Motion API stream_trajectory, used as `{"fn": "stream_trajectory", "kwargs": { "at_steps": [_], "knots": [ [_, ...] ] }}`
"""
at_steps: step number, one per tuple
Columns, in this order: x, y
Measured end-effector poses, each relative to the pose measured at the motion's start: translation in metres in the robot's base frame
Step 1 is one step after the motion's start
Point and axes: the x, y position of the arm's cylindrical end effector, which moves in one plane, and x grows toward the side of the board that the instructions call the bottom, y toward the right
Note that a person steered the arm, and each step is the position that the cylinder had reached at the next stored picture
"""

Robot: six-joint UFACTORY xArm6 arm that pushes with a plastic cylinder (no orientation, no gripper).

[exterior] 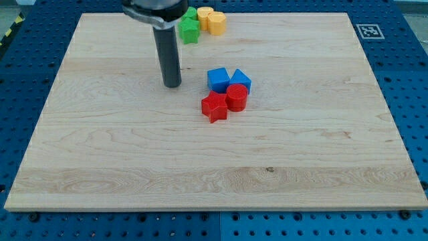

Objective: Push the blue cube and the blue triangle right a bit

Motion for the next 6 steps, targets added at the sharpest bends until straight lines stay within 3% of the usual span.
{"fn": "stream_trajectory", "kwargs": {
  "at_steps": [6],
  "knots": [
    [0.003, 0.114]
  ]
}}
